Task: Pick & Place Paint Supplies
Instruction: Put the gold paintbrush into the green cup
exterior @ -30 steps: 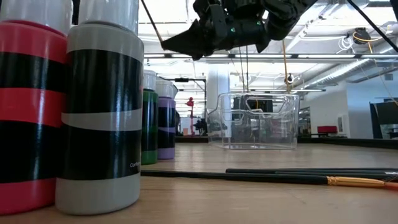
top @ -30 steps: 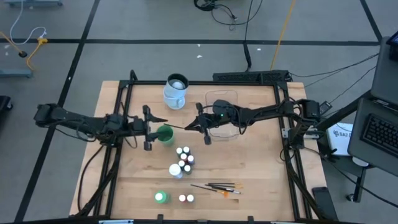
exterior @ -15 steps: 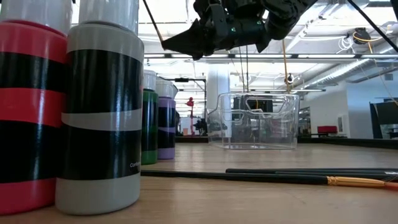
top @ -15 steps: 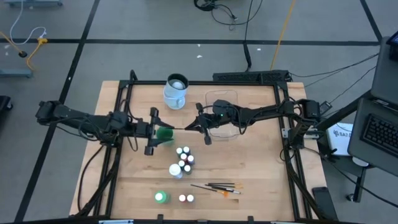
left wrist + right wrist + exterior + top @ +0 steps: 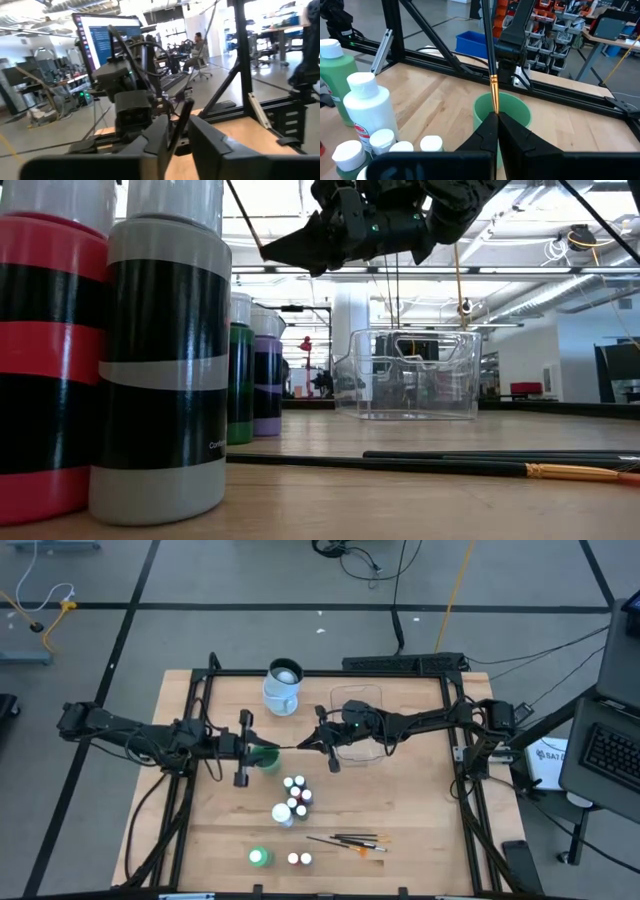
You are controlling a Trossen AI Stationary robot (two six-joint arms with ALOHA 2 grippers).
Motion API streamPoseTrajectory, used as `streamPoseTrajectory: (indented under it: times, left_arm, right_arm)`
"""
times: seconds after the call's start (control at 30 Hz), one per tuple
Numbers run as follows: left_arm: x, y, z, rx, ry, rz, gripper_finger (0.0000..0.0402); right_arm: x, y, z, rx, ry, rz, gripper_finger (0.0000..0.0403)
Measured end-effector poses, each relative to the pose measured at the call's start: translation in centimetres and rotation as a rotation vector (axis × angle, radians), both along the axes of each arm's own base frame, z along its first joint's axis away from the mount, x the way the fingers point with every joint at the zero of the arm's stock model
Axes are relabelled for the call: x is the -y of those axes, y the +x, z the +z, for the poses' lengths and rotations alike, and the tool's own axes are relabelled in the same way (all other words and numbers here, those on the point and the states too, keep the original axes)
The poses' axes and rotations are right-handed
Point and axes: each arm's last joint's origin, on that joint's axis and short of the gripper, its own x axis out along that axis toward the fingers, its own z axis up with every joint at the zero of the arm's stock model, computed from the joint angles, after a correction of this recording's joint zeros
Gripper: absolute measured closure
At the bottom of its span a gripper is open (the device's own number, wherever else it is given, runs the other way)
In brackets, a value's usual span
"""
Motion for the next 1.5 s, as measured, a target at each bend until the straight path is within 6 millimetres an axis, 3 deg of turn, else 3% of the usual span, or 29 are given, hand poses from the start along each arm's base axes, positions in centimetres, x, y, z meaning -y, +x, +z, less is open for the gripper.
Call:
streamPoseTrajectory:
  times: [0.13,0.43,0.7,0.83,1.03,1.2,1.5]
  left_arm:
    - [-0.2,0.0,-0.1,-0.016,0.01,0.066,0.039]
    - [-0.5,-0.6,0.2,-0.021,0.043,0.148,0.0398]
    - [-1.0,-2.9,4.0,-0.105,-0.029,0.183,0.04]
    - [-1.2,-3.5,4.8,-0.214,-0.113,0.233,0.04]
    - [-1.0,-3.8,3.1,-0.319,-0.172,0.342,0.0401]
    - [-0.2,-3.9,2.0,-0.352,-0.222,0.302,0.0401]
    - [0.3,-3.7,-3.2,-0.416,-0.266,0.362,0.0401]
  right_arm:
    - [0.0,0.0,-0.1,-0.006,0.0,-0.001,0.0403]
    - [0.3,-0.2,-0.3,-0.055,-0.021,-0.112,0.0388]
    - [0.1,-3.0,0.6,-0.202,-0.001,-0.183,0.0313]
    - [-0.4,-5.9,0.5,-0.237,0.019,-0.178,0.0315]
    - [-2.5,-11.8,-0.2,-0.06,0.052,-0.046,0.0394]
    - [-3.8,-15.8,-2.4,-0.007,0.069,-0.092,0.0395]
    - [-5.6,-18.2,-4.3,0.066,0.09,-0.112,0.0402]
